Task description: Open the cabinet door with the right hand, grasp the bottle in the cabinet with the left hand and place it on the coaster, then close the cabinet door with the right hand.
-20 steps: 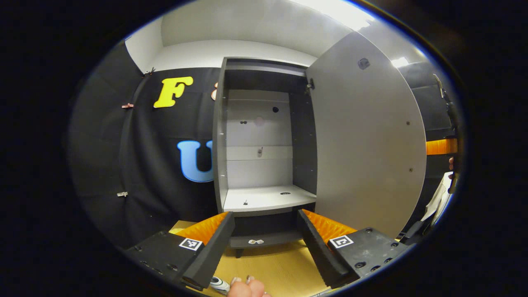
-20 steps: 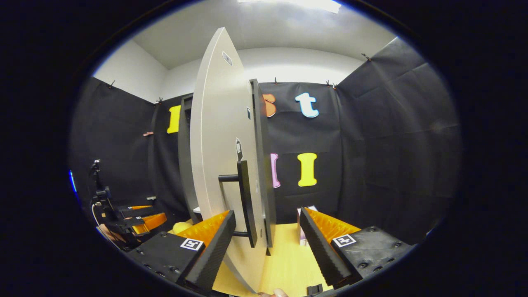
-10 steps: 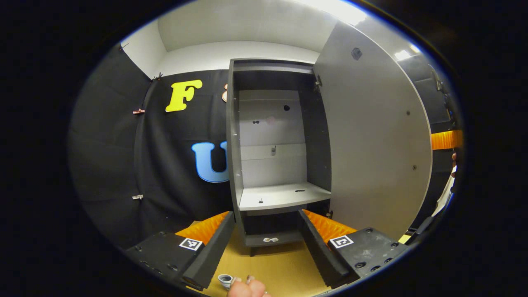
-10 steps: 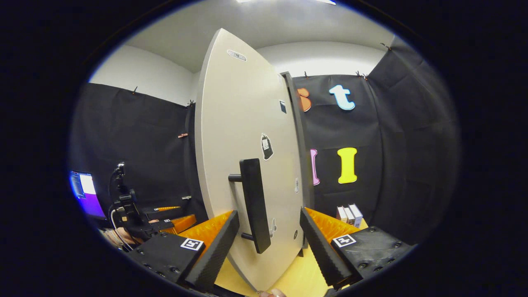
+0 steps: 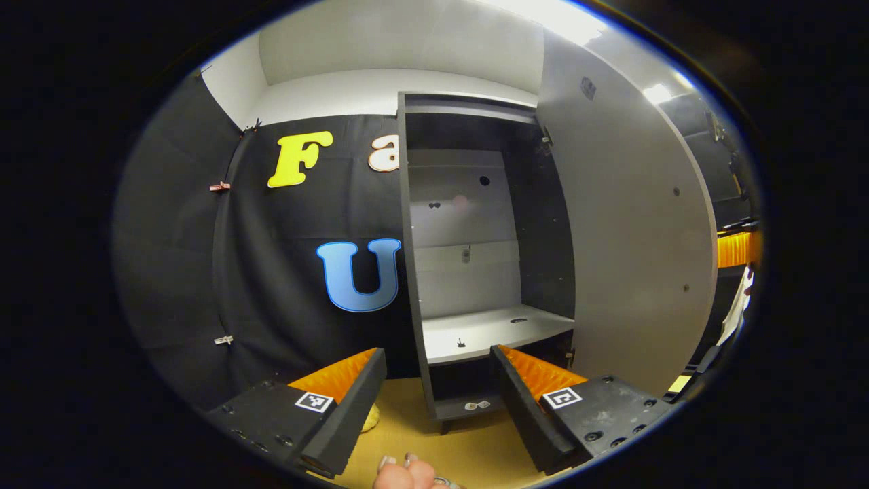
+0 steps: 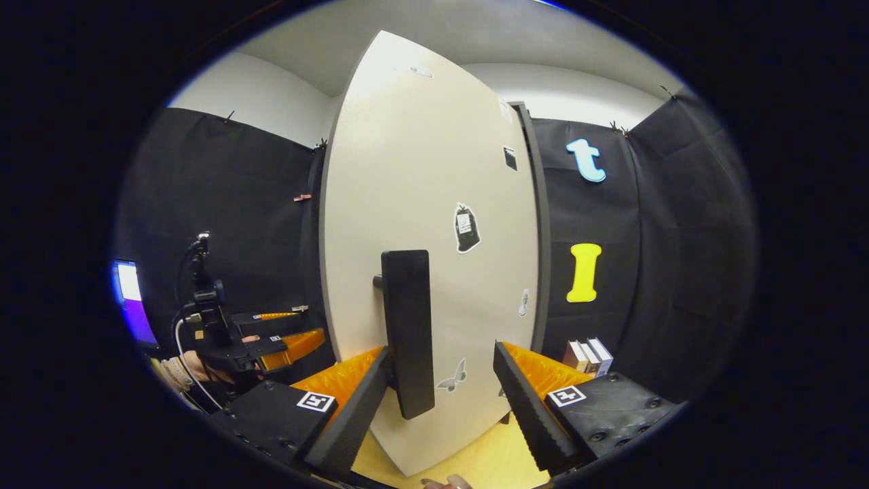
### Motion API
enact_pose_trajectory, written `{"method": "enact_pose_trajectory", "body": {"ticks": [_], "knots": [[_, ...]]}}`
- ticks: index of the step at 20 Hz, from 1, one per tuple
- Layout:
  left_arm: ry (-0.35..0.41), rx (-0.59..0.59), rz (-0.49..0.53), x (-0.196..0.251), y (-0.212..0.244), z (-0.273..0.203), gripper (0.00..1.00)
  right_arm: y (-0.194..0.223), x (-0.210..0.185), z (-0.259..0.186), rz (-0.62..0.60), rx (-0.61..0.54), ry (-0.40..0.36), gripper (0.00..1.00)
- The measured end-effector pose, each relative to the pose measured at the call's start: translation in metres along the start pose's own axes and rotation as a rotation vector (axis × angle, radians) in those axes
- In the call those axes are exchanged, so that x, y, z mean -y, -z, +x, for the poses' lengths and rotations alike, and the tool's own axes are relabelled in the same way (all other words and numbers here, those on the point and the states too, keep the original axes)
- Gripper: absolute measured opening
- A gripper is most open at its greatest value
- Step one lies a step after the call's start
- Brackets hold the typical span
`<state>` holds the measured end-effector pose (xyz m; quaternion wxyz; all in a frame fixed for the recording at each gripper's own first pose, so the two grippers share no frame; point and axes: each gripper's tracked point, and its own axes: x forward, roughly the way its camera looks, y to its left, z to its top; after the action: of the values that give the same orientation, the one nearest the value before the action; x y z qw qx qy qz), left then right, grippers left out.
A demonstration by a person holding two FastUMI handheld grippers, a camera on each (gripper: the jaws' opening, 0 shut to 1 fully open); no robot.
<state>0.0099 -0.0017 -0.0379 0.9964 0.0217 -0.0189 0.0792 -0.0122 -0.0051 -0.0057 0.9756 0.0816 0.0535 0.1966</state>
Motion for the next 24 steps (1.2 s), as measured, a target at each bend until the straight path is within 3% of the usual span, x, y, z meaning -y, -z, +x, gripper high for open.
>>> {"method": "enact_pose_trajectory", "body": {"ticks": [5,10,14,19,24], "knots": [[0.026,0.011,0.004,-0.040,-0.002,0.011,0.96,0.012,-0.040,0.034,0.041,-0.004,-0.003,0.98],[0.051,0.009,0.022,-0.063,0.000,0.012,0.96,0.015,-0.053,0.045,0.024,-0.004,0.040,0.98],[0.081,0.013,0.014,-0.060,-0.001,0.013,0.99,0.023,-0.049,0.043,0.027,-0.025,0.092,0.98],[0.135,0.015,-0.026,-0.041,-0.004,0.010,0.96,0.018,-0.027,0.030,0.019,-0.025,0.175,0.98],[0.166,0.039,-0.001,-0.023,-0.012,0.010,0.99,0.020,-0.003,0.026,-0.001,-0.024,0.237,0.97]]}}
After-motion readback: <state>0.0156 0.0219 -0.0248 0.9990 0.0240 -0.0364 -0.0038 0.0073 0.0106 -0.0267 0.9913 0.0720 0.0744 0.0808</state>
